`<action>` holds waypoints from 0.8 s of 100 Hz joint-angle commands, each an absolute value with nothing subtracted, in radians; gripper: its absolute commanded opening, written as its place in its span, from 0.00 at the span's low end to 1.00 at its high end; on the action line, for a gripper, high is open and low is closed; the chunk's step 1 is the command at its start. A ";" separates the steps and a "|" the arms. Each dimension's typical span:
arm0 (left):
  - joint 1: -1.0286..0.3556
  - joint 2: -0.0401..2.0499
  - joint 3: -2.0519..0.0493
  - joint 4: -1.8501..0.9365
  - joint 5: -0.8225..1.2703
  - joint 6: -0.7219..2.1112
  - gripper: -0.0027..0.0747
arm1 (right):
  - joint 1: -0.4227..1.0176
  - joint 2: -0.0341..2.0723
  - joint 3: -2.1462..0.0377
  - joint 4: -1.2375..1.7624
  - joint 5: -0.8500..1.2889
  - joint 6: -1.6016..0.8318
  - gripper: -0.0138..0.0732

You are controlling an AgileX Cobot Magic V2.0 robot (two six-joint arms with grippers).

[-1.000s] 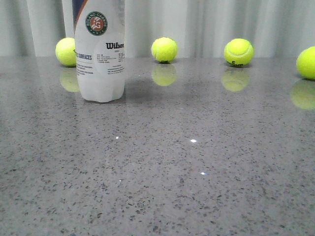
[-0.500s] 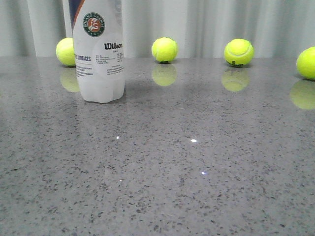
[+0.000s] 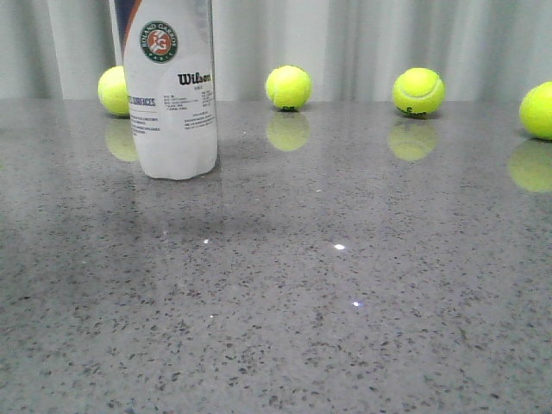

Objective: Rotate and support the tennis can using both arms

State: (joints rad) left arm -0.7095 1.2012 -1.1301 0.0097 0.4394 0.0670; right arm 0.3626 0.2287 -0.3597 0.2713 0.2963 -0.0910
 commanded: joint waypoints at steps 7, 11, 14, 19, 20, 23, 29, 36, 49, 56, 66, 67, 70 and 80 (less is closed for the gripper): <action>-0.717 1.092 -1.033 0.000 0.330 0.056 0.01 | 0.359 0.237 -0.384 0.268 0.216 -0.100 0.09; -0.712 1.073 -1.006 0.000 0.330 0.056 0.01 | 0.359 0.237 -0.384 0.268 0.216 -0.100 0.09; -0.701 1.058 -0.991 0.000 0.330 0.055 0.01 | 0.359 0.237 -0.384 0.268 0.216 -0.100 0.09; -0.675 1.039 -0.971 0.000 0.330 0.055 0.01 | 0.359 0.237 -0.384 0.268 0.216 -0.100 0.09; -0.671 1.032 -0.964 0.000 0.330 0.055 0.01 | 0.359 0.237 -0.384 0.268 0.216 -0.100 0.09; -0.656 1.022 -0.953 0.000 0.330 0.055 0.01 | 0.359 0.237 -0.384 0.268 0.216 -0.100 0.09; -0.618 0.989 -0.916 0.000 0.330 0.055 0.01 | 0.359 0.237 -0.384 0.268 0.216 -0.100 0.09; -0.580 0.953 -0.875 0.000 0.330 0.055 0.01 | 0.359 0.237 -0.384 0.268 0.216 -0.100 0.09; -0.499 0.857 -0.792 0.000 0.330 0.055 0.01 | 0.359 0.237 -0.384 0.268 0.216 -0.100 0.09; -0.455 0.797 -0.741 0.006 0.330 0.055 0.01 | 0.359 0.237 -0.384 0.268 0.216 -0.100 0.09; -0.387 0.711 -0.680 0.008 0.330 0.055 0.01 | 0.359 0.237 -0.384 0.268 0.216 -0.100 0.09; -0.383 0.705 -0.672 0.010 0.330 0.055 0.01 | 0.359 0.237 -0.384 0.268 0.216 -0.100 0.09; -0.368 0.675 -0.658 0.010 0.330 0.055 0.01 | 0.359 0.237 -0.384 0.268 0.216 -0.100 0.09; -0.329 0.607 -0.605 0.023 0.322 0.055 0.01 | 0.359 0.237 -0.384 0.268 0.216 -0.100 0.09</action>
